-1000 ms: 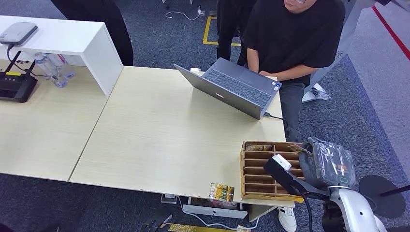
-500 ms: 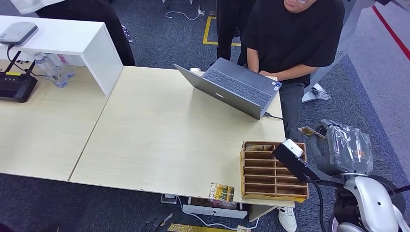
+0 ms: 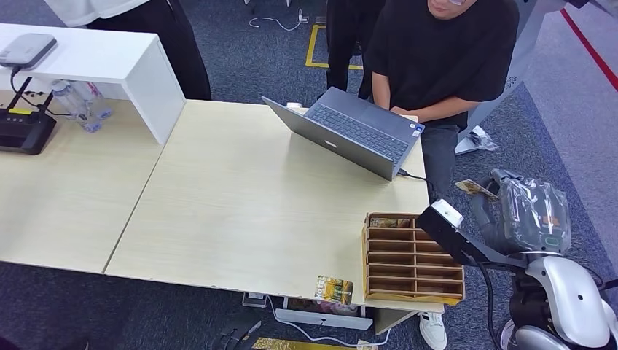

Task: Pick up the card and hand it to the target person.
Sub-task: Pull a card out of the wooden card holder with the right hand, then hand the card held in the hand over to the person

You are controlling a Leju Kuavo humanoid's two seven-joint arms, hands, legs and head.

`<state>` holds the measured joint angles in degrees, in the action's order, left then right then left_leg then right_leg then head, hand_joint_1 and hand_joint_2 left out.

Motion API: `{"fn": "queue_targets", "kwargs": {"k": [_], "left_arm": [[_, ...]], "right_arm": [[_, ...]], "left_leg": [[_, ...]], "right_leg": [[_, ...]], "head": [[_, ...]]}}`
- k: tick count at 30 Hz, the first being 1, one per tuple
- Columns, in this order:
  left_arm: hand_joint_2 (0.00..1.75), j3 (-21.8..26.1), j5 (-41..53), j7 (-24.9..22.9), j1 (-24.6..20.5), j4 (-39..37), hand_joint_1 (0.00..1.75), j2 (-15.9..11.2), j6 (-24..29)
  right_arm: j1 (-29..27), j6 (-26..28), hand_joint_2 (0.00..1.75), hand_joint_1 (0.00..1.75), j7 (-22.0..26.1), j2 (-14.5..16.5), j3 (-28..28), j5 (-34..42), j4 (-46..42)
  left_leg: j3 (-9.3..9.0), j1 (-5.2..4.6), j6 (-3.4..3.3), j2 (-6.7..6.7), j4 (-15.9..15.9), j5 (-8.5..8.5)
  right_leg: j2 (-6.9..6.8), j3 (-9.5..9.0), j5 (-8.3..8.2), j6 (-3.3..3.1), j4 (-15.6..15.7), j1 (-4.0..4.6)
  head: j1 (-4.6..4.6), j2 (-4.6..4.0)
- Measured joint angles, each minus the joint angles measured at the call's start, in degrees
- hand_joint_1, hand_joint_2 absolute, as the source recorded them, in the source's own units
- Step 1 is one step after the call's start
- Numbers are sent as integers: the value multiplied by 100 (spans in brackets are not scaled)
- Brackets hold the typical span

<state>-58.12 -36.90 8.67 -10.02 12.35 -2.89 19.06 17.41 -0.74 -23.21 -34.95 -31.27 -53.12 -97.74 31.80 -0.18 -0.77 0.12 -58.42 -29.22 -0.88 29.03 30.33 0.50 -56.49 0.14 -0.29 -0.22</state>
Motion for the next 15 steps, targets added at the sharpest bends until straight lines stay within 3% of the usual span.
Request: {"fn": "queue_targets", "kwargs": {"k": [15], "left_arm": [[0,-29,54,-11,-42,0,0,39,-44]], "right_arm": [[47,62,175,140,0,5,-50,163,374]], "left_leg": [[1,0,0,0,0,0]], "right_leg": [[-3,-1,0,0,0,0]], "head": [[-1,0]]}}
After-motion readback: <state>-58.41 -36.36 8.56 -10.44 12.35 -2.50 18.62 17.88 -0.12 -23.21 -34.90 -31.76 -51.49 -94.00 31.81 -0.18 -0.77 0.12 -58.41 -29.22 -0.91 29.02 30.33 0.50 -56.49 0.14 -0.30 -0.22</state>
